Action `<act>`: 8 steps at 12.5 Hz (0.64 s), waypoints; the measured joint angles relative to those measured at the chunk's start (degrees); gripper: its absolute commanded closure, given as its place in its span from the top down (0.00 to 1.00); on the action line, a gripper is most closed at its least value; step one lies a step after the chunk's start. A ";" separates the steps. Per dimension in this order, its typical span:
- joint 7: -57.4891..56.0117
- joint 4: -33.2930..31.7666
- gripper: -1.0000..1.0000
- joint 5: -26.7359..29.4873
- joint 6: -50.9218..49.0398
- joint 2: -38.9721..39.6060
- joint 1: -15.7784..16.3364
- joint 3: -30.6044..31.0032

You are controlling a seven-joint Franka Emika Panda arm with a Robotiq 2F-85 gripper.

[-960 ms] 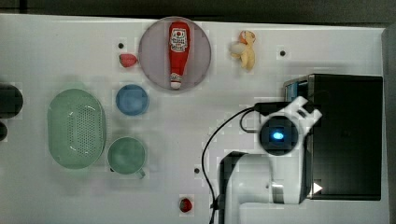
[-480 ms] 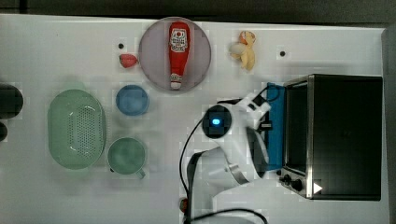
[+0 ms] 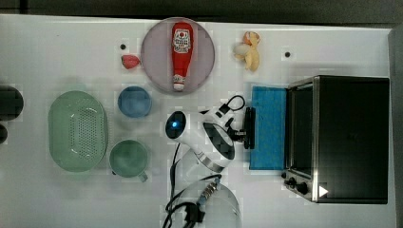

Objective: Flap open oven.

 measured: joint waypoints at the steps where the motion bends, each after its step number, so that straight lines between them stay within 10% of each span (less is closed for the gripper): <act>1: 1.58 0.22 0.18 -0.03 -0.50 0.95 0.62 0.08; 5: 4.19 2.57 0.18 3.55 0.03 0.00 0.96 -0.19; 8: 5.98 2.80 0.18 23.68 -0.39 -6.62 0.68 -0.43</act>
